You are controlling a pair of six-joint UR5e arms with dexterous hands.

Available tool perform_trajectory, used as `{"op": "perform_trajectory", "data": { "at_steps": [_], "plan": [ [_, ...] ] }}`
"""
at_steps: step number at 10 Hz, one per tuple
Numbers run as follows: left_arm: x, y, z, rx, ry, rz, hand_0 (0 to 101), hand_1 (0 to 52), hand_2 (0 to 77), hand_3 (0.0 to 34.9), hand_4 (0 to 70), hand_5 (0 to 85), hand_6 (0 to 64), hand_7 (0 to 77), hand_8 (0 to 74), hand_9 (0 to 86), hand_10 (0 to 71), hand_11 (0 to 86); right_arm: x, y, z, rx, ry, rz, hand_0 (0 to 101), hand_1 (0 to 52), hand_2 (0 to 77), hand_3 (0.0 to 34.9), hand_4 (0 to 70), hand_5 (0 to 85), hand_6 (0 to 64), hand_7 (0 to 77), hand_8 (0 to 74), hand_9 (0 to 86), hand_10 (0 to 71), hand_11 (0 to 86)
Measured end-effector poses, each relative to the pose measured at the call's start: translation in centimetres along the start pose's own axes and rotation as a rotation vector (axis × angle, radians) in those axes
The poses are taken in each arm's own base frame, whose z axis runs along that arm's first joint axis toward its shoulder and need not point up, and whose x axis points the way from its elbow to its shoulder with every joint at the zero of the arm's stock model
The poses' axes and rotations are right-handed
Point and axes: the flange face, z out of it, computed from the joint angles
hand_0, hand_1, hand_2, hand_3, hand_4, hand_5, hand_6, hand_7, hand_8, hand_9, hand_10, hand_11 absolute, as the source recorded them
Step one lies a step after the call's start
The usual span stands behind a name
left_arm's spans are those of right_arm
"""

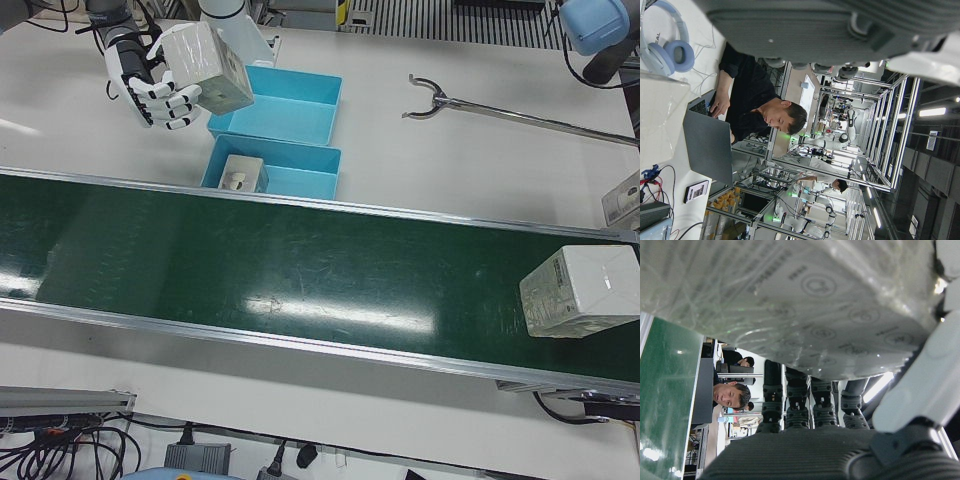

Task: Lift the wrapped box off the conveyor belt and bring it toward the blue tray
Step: 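Carry the box toward the blue tray and lower it in, then open the right hand fingers to release the box in the tray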

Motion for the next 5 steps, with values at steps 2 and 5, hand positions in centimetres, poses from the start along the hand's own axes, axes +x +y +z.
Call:
{"op": "perform_trajectory", "data": {
  "at_steps": [2, 5],
  "plan": [
    [0.00, 0.00, 0.00, 0.000, 0.000, 0.000, 0, 0.0, 0.5, 0.0, 0.0, 1.1, 0.0, 0.0, 0.0, 0.0, 0.0, 0.0, 0.42, 0.24, -0.27, -0.001, 0.006, 0.006, 48, 0.5, 32.7, 0.0, 22.9, 60.0, 45.3, 36.0, 42.0, 43.6, 14.2, 37.6],
    [0.00, 0.00, 0.00, 0.000, 0.000, 0.000, 0, 0.0, 0.5, 0.0, 0.0, 1.1, 0.0, 0.0, 0.0, 0.0, 0.5, 0.0, 0.84, 0.48, -0.53, -0.002, 0.013, 0.012, 48, 1.6, 21.8, 0.0, 20.7, 35.5, 45.3, 36.0, 22.4, 24.0, 5.4, 13.1]
  ]
}}
